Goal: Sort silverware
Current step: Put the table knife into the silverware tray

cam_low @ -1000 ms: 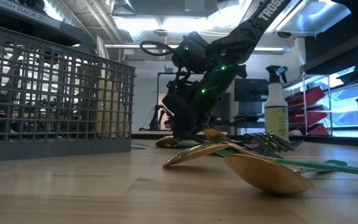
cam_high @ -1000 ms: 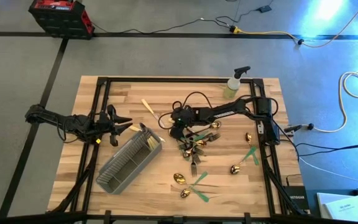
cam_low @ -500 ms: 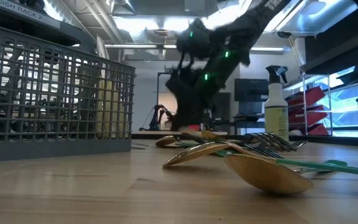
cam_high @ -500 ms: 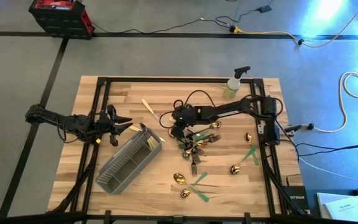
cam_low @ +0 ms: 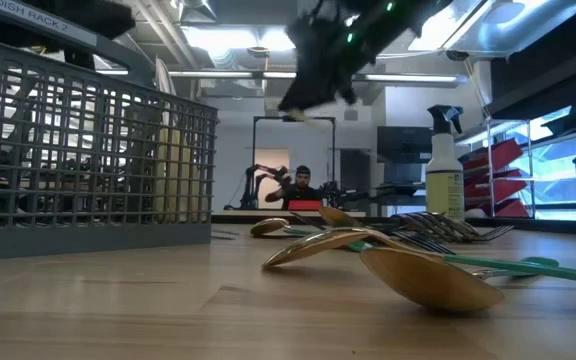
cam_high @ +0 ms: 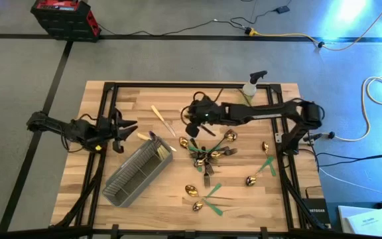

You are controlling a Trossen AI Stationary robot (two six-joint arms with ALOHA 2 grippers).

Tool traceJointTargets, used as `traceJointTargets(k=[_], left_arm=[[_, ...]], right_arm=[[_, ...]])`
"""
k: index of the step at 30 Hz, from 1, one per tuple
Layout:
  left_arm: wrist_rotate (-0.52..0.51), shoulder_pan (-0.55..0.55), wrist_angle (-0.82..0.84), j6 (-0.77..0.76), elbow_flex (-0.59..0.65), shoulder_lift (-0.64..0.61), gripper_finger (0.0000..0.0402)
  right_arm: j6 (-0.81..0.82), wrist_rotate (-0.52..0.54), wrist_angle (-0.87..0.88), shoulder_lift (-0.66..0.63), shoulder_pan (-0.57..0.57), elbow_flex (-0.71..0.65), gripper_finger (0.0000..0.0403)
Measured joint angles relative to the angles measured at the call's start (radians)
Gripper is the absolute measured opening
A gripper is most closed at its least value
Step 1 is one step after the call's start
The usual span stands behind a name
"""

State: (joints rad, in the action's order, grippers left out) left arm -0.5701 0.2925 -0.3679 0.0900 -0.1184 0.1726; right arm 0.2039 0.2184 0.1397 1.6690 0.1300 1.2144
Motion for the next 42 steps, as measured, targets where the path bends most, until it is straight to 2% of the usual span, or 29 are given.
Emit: traceJointTargets(k=[4, 7, 11, 14, 20, 23, 28, 33, 37, 42], left_arm=[[0.006, 0.0, -0.131, 0.08, 0.0, 0.0, 0.0079], [0.06, 0.0, -0.196, 0.105, 0.0, 0.0, 0.0079], [0.162, 0.0, -0.2, 0.133, -0.026, 0.008, 0.0079], [0.199, 0.0, -0.197, 0.153, -0.061, 0.056, 0.0079], [0.212, 0.0, -0.208, 0.315, -0.145, 0.279, 0.0079], [0.236, 0.0, -0.277, 0.402, -0.176, 0.424, 0.0079], [0.337, -0.001, -0.386, 0.424, -0.239, 0.644, 0.0079], [0.458, -0.026, -0.395, 0.431, -0.353, 0.826, 0.0085], [0.535, -0.045, -0.398, 0.427, -0.451, 0.956, 0.0115], [0.633, -0.057, -0.401, 0.412, -0.559, 1.081, 0.0172]], right_arm=[[-0.007, 0.01, -0.011, -0.07, -0.03, 0.001, 0.0052], [-0.011, 0.009, -0.037, -0.12, -0.067, 0.001, 0.0052], [-0.022, 0.011, -0.087, -0.168, -0.129, 0.001, 0.0052], [-0.03, 0.015, -0.151, -0.187, -0.182, 0.001, 0.0052], [-0.063, 0.014, -0.278, -0.198, -0.273, 0.002, 0.0052], [-0.079, -0.017, -0.36, -0.198, -0.306, 0.002, 0.0052], [-0.077, -0.142, -0.463, -0.198, -0.348, 0.002, 0.0052], [-0.07, -0.186, -0.54, -0.197, -0.4, 0.002, 0.0052], [-0.081, -0.186, -0.56, -0.197, -0.434, 0.003, 0.0052], [-0.082, -0.186, -0.556, -0.197, -0.453, 0.003, 0.0052]])
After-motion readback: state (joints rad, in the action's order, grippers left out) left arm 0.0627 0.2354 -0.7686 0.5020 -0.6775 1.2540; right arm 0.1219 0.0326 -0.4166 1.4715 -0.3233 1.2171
